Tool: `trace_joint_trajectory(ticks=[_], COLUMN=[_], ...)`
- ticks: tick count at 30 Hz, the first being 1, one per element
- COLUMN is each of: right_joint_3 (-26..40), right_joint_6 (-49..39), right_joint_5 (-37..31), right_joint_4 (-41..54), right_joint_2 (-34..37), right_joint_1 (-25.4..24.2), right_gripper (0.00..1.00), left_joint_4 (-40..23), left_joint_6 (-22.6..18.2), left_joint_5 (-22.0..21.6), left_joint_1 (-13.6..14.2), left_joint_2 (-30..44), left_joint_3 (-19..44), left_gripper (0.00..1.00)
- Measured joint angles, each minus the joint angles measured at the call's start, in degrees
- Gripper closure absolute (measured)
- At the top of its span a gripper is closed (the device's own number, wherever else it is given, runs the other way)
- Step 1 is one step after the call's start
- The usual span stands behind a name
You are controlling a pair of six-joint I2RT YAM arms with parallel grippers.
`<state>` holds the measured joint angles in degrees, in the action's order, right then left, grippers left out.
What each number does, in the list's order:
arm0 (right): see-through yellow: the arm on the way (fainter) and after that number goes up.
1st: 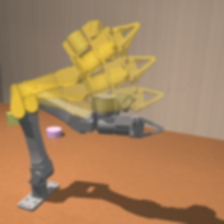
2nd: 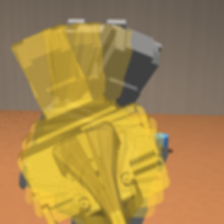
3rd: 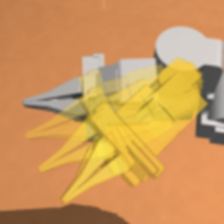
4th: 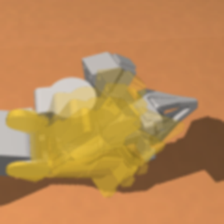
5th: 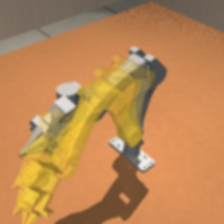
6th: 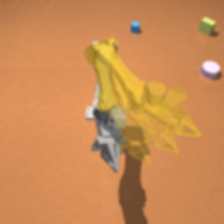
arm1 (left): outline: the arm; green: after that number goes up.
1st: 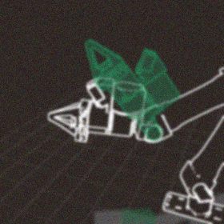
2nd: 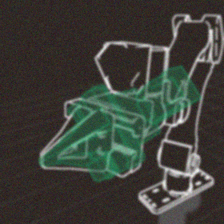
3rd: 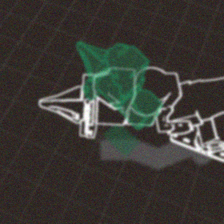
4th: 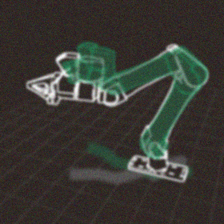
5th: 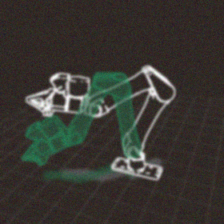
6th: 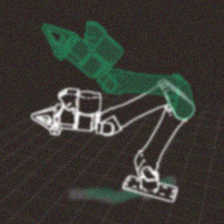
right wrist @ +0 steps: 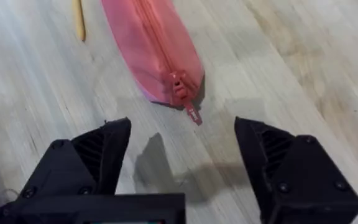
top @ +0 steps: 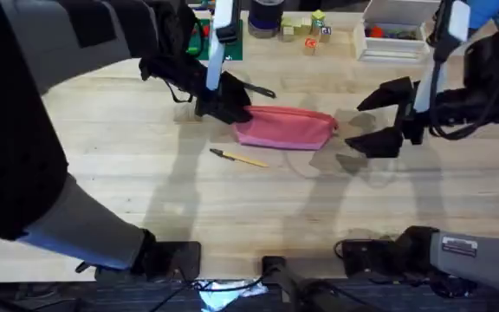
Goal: Unzip the bag, pick up the pens from the table one at a time and place them inside, then zip the bag closed.
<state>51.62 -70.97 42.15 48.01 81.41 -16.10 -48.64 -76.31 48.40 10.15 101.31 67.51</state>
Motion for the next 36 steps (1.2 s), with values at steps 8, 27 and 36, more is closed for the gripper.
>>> trace_joint_trajectory(ticks=[8,27,36], right_joint_3=[0.0,0.1,0.1], right_joint_6=[0.0,0.0,0.0], right_joint_5=[0.8,0.7,0.7], right_joint_4=[-2.1,-6.1,-6.6], right_joint_2=[2.9,6.1,6.7], right_joint_1=[2.2,5.4,5.9], right_gripper=[0.006,0.046,0.197], left_joint_4=[0.0,0.0,0.0], left_joint_6=[0.0,0.0,0.0], left_joint_5=[0.0,0.0,0.0], left_joint_1=[0.0,0.0,0.0], left_joint_2=[0.0,0.0,0.0], left_joint_3=[0.0,0.0,0.0], left_gripper=[0.958,0.958,0.958])
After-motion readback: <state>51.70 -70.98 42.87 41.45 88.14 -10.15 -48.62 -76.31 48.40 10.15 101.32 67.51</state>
